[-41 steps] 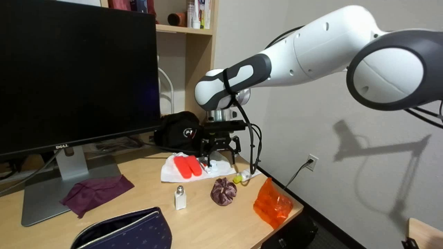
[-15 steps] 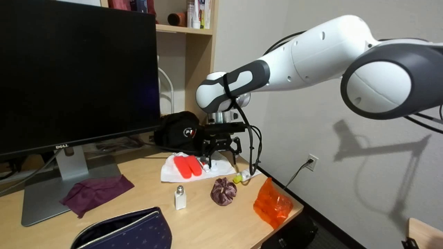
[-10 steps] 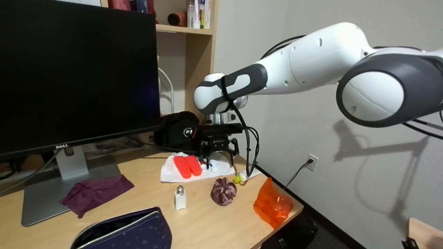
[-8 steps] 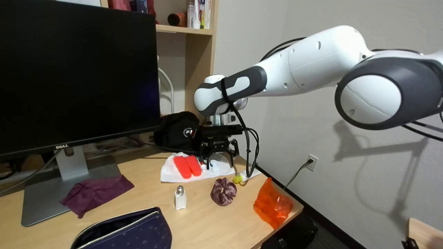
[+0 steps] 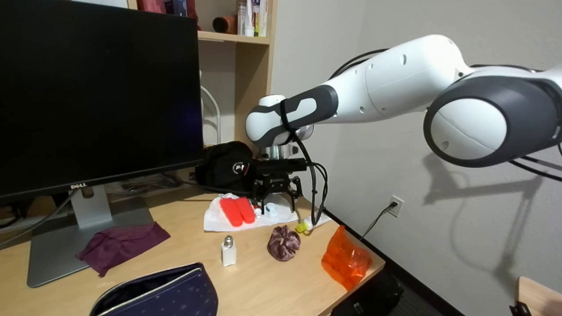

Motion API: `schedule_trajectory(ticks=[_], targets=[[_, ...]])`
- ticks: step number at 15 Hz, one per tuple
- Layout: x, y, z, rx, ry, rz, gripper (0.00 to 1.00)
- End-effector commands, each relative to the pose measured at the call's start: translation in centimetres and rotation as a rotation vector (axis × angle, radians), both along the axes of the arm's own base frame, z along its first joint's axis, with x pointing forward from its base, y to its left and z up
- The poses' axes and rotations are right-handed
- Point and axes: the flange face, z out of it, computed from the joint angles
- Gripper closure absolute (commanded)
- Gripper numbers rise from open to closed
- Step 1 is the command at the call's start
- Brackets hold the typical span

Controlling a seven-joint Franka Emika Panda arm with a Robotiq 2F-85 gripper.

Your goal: Move the contact lens holder closer to the edge of the table

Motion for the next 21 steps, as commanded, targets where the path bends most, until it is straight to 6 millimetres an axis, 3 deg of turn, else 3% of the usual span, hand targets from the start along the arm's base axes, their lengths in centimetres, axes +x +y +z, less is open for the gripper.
schedule_trajectory(ticks=[1,8,11,17,21], targets=[[0.5,0.2,0.7,0.013,-0.022,0.006,0.26],[0.8,0.6,1.1,0.012,-0.029,0.013,0.74],[0.8,0.7,1.1,0.013,-0.029,0.015,0.9],[0.8,0.8,1.7,0.01,-0.037,0.018,0.86],[1.3,1.5,3.6,0.009,-0.086,0.047,0.86]])
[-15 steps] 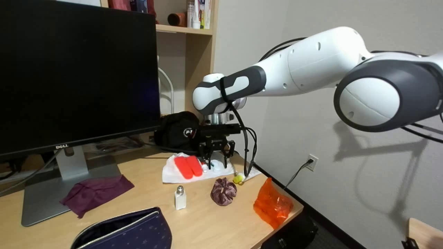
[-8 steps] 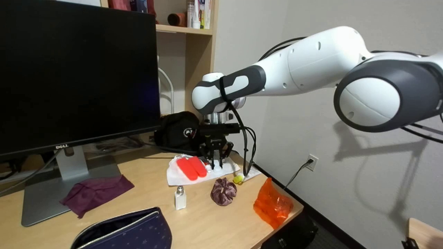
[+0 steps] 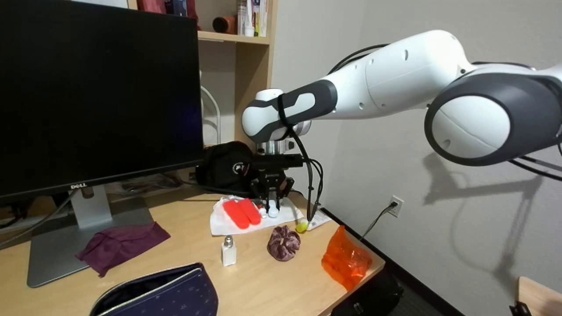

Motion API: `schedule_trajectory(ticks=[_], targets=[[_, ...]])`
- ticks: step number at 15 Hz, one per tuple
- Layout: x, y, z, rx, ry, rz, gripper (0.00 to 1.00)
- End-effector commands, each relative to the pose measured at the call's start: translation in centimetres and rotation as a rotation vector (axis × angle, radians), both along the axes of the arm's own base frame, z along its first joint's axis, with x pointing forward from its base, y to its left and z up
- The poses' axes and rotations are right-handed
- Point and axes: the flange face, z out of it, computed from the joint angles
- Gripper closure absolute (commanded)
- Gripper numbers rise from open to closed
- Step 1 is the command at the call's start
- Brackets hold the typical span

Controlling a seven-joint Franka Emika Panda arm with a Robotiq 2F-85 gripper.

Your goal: Move the contact lens holder closer to the edge of the table

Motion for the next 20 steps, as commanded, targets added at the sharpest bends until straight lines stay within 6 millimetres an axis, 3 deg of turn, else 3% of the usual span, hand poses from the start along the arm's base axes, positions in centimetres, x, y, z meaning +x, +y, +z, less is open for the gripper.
schedule_trajectory(ticks=[1,6,10,14,20], targets=[[0.3,0.7,2.5,0.01,-0.048,0.036,0.87],[0.3,1.2,5.3,0.001,-0.082,0.035,0.87],[-1.1,2.2,7.2,0.011,-0.048,0.103,0.86],[-3.1,4.9,9.1,-0.006,0.021,0.281,0.86],[-6.1,11.5,12.5,-0.07,0.14,0.573,0.86]])
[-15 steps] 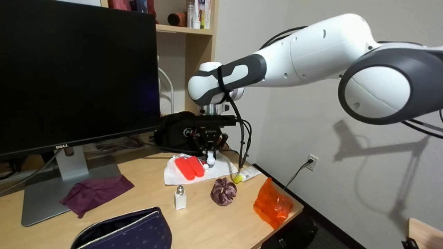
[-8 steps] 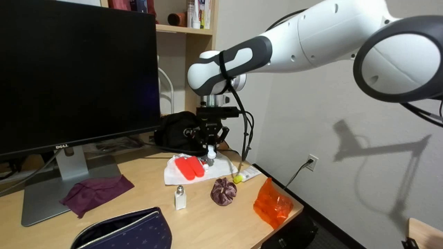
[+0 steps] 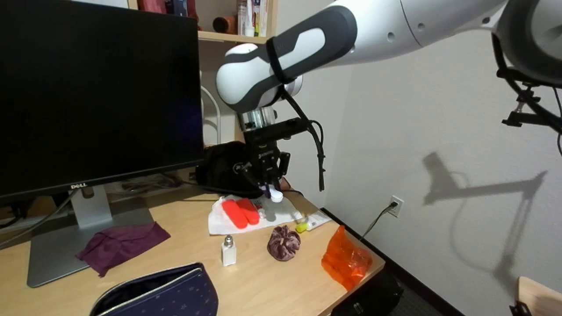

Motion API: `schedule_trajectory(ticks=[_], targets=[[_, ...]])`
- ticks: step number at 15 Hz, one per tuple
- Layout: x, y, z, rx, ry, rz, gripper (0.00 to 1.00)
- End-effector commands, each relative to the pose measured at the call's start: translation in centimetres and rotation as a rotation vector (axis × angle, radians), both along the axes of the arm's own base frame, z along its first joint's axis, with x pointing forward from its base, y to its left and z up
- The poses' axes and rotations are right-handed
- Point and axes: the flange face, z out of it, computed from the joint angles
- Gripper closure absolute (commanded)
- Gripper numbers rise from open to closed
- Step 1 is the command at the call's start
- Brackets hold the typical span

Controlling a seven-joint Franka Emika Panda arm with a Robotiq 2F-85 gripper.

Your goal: Move the contact lens holder closer to the edge of the table

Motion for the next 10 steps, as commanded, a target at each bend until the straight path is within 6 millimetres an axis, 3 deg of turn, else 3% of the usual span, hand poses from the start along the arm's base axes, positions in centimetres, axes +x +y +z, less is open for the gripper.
schedule_trajectory(ticks=[1,2,3,5,7,8,10], targets=[[-2.9,3.7,2.0,-0.033,0.074,0.181,0.87],[-3.2,4.5,2.3,-0.06,0.085,0.225,0.87],[-1.5,3.6,1.4,-0.035,0.049,0.137,0.72],[-2.2,5.2,1.7,-0.054,0.062,0.185,0.72],[-2.4,5.4,1.6,-0.057,0.067,0.196,0.72],[-2.4,5.2,1.6,-0.057,0.068,0.198,0.87],[-2.5,6.1,1.1,-0.021,0.079,0.287,0.87]])
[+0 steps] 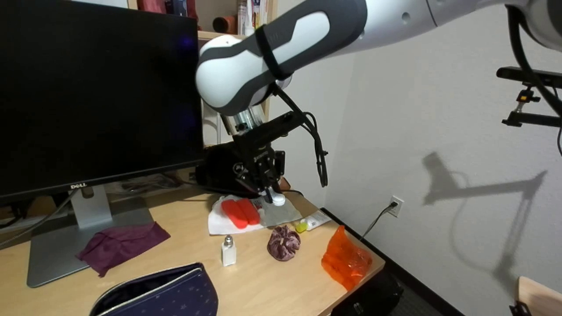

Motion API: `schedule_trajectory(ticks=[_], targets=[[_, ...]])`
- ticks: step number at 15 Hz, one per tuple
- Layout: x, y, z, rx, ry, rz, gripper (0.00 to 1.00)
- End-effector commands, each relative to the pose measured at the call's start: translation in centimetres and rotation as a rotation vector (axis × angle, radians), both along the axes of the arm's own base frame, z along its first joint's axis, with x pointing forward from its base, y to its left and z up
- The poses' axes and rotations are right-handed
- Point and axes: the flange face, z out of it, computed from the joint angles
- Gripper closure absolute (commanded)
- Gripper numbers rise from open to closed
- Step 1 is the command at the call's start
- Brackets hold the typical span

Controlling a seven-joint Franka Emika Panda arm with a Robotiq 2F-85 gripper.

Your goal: Move the contact lens holder closer to the edge of the table

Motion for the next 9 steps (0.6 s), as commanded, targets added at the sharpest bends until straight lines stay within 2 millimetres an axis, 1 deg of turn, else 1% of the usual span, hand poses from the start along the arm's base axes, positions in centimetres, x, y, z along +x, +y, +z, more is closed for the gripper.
schedule_trajectory(ticks=[1,3,5,6,9], targets=[[-0.6,1.7,-0.7,0.049,0.022,0.122,0.87],[-1.8,2.9,-1.9,0.069,0.034,0.183,0.87],[-3.5,3.2,-3.7,0.095,0.028,0.201,0.87],[-4.4,3.2,-4.5,0.108,0.009,0.184,0.87],[-5.9,2.7,-6.9,0.138,-0.132,0.047,0.87]])
